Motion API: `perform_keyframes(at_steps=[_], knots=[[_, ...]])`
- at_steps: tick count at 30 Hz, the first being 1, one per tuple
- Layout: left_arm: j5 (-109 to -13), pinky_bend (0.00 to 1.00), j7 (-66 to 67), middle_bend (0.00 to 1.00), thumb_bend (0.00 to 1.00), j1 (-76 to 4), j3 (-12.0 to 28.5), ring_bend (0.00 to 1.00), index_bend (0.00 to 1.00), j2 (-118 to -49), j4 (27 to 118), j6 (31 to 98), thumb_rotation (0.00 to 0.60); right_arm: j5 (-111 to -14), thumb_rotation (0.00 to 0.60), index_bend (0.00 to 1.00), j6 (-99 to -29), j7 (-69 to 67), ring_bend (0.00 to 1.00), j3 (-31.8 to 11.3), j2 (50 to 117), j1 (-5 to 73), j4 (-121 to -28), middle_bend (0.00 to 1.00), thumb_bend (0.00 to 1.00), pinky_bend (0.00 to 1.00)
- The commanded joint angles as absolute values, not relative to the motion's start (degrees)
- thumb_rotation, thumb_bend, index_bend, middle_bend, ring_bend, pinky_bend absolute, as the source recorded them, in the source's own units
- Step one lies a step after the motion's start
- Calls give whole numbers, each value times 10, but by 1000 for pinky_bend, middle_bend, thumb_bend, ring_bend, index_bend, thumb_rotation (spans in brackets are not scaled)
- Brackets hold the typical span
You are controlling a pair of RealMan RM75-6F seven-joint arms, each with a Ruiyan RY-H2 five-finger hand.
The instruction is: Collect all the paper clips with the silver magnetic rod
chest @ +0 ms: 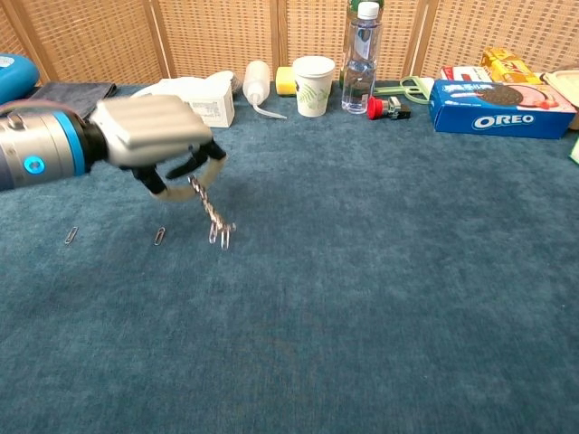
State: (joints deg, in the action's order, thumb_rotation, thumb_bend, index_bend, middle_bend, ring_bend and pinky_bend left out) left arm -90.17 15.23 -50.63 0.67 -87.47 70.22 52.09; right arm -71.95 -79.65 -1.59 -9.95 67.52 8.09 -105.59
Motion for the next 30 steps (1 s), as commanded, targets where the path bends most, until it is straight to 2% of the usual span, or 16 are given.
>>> perform_keyframes(at_steps=[1,13,16,30], knots=[[-909,732,146,731,679,-505,15,789,680,-848,724,541,600,-721,600,278,-795,-17,305,-99,677,82,-1054,315,509,386],[-938,732,138,732,679,-479,-9,788,680,-754,790,579,600,-727,600,278,-784,-21,305,-100,688,92,-1047,314,509,386],[-942,732,142,732,678,-455,-31,788,680,-737,806,589,600,-729,600,278,-778,-21,305,-98,692,95,-1045,314,509,386],[-927,732,151,732,678,-418,-50,787,680,-744,796,577,600,-735,600,279,-786,-23,309,-94,689,90,-1050,320,510,386]])
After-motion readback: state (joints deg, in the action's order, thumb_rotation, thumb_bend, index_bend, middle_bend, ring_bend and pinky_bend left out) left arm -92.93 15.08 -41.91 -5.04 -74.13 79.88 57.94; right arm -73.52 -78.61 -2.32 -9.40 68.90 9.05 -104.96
